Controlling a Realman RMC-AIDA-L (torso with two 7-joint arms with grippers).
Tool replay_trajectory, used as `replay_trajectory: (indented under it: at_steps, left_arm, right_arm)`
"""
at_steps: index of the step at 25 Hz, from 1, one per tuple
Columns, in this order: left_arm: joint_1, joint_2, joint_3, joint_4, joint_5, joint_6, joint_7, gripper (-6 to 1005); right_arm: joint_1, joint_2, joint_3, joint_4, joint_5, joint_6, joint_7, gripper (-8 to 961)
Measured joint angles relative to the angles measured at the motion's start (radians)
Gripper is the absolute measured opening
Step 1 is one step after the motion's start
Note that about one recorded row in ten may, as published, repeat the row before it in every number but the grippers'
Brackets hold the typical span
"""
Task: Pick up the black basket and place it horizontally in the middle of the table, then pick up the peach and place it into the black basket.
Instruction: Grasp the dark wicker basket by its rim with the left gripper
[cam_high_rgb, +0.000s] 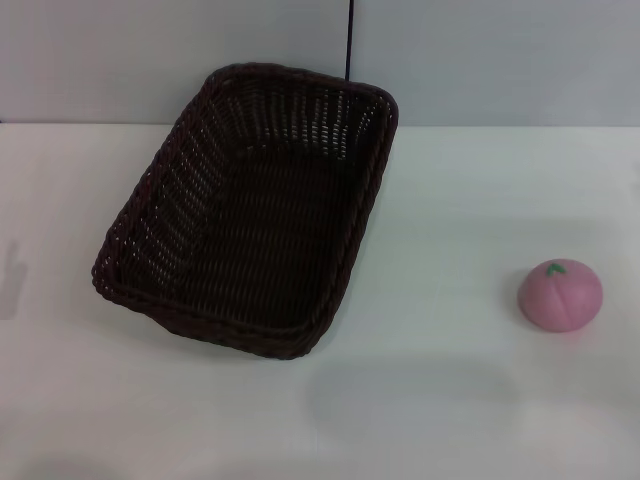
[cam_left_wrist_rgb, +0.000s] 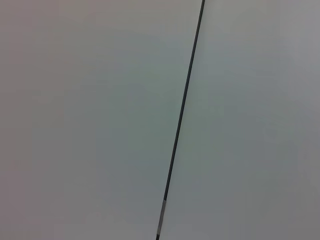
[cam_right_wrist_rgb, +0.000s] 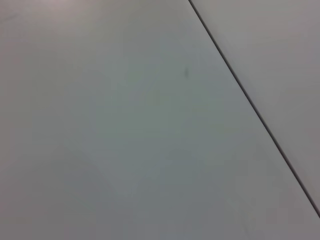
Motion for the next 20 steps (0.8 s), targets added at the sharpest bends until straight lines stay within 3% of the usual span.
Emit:
replay_trajectory:
  at_steps: [7, 11, 16, 20]
  left_arm:
    - [0.000, 0.000, 0.008, 0.000, 0.004, 0.001, -0.001, 741]
    - [0.004, 0.007, 0.089, 0.047, 0.004, 0.009, -0.032, 742]
    - [0.051, 0.031, 0.260, 0.292, 0.005, -0.021, -0.261, 742]
    - [0.087, 0.064, 0.342, 0.561, 0.092, -0.174, -0.532, 742]
  right_arm:
    - [-0.003, 0.000, 0.000, 0.000, -0.005, 0.002, 0.000, 768]
    - [-0.010, -0.001, 0.000, 0.000, -0.006, 0.002, 0.000, 768]
    - [-0.020, -0.002, 0.000, -0.005, -0.006, -0.005, 0.001, 768]
    - [-0.029, -0.003, 0.000, -0.019, -0.006, -0.007, 0.004, 768]
